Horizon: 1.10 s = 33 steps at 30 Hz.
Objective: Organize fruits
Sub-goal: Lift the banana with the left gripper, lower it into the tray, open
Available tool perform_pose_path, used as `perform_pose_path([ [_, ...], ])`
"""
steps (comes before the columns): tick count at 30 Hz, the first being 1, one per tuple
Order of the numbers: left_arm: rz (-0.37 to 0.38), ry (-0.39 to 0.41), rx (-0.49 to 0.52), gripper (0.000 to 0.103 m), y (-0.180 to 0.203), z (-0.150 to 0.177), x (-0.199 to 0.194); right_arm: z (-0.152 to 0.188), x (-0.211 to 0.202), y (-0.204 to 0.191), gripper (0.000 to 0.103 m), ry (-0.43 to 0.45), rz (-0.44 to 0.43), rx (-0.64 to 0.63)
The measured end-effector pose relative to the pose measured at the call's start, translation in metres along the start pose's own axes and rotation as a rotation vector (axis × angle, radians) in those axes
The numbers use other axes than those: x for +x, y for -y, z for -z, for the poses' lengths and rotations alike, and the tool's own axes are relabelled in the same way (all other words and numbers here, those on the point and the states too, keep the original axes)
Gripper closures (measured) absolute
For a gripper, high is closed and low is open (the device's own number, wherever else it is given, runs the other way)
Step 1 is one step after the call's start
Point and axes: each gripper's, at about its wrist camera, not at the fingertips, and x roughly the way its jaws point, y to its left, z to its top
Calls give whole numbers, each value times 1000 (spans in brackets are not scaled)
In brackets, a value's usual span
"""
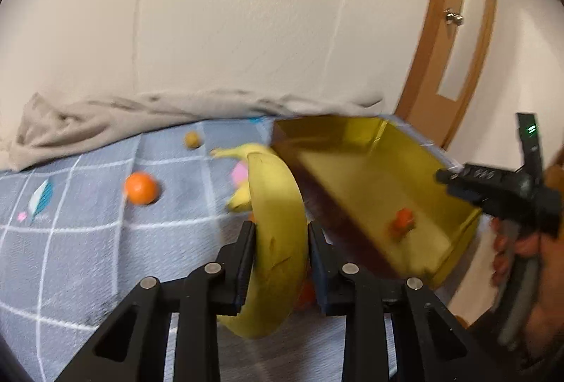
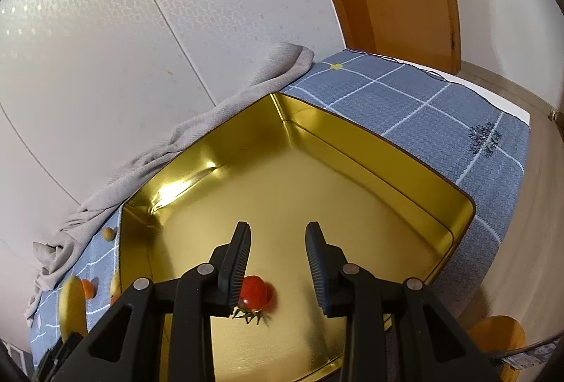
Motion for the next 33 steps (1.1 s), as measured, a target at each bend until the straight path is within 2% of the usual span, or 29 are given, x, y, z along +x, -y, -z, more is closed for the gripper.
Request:
perform_pose_path([
  [4, 36, 22, 25, 73, 31, -21, 6, -1, -3, -1, 70, 6, -17, 2],
  [11, 69, -46, 64, 74, 80, -45, 47, -6, -3, 12, 70, -4, -38, 67],
  [13, 77, -63, 91, 78, 90, -50, 59, -7, -3, 15, 70, -2, -41, 76],
  [14, 73, -62, 107, 92, 97, -53, 65, -8, -4, 16, 70, -2, -45, 78],
  [16, 60, -72, 149, 94, 109, -57, 76, -9, -4, 18, 70, -3, -50, 84],
  [19, 31, -101, 194, 94, 117, -57, 92, -10, -4, 20, 70, -11, -65, 101],
  [24, 47, -136, 133, 92, 108, -48, 96, -10, -2, 21, 70, -23, -82, 106],
  [25, 52, -137, 118, 90, 106, -47, 96, -10, -1, 20, 70, -32, -86, 105],
  [26, 64, -139, 89, 80, 100, -47, 94, -9, 0, 19, 70, -39, -90, 104],
  [27, 74, -134, 65, 62, 96, -47, 91, -8, 1, 18, 70, -47, -93, 101],
  [28, 75, -124, 50, 52, 92, -47, 86, -7, 2, 16, 70, -50, -93, 97],
  [29, 71, -103, 34, 37, 87, -48, 80, -7, 2, 14, 70, -55, -95, 90],
  [30, 68, -76, 18, 33, 80, -48, 72, -6, 3, 12, 70, -57, -99, 80],
  [33, 48, -45, -19, 32, 56, -48, 55, -4, 2, 5, 70, -56, -107, 48],
])
